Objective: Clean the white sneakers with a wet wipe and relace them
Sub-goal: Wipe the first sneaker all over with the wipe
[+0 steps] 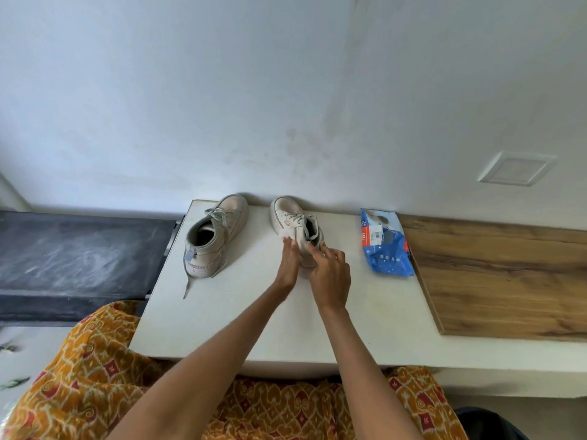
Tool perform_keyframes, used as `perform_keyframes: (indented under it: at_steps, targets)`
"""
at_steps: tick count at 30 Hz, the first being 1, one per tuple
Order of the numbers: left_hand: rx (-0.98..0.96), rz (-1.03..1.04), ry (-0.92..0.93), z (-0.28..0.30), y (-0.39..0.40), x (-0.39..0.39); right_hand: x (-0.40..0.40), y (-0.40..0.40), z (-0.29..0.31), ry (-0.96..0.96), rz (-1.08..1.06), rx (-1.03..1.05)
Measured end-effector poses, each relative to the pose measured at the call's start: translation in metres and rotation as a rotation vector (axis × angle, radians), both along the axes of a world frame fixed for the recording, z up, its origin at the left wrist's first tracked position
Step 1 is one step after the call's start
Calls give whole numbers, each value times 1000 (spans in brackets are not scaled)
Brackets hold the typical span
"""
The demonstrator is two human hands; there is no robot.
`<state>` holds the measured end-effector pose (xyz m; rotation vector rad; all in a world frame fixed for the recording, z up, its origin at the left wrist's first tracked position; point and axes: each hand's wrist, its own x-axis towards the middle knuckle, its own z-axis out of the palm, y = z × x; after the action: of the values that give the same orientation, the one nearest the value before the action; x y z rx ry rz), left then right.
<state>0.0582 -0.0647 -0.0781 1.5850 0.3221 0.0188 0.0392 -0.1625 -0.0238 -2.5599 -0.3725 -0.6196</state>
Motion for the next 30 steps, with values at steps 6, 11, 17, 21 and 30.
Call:
perform_keyframes:
  at_steps: [6,11,17,21,30]
  targets:
    - [-161,-27,-99,16,-22,-35,1,-1,-6,22,-5,4]
    - [-149,32,-102,7,-16,-18,4,1,-1,5,-38,-3]
    - [144,294,47,16,15,14,7,-3,0,-43,-35,-54]
    - [105,600,136,14,42,29,9,-4,-1,-35,-26,-68]
    - [162,475,122,9,-4,16,8,4,-3,0,-57,-7]
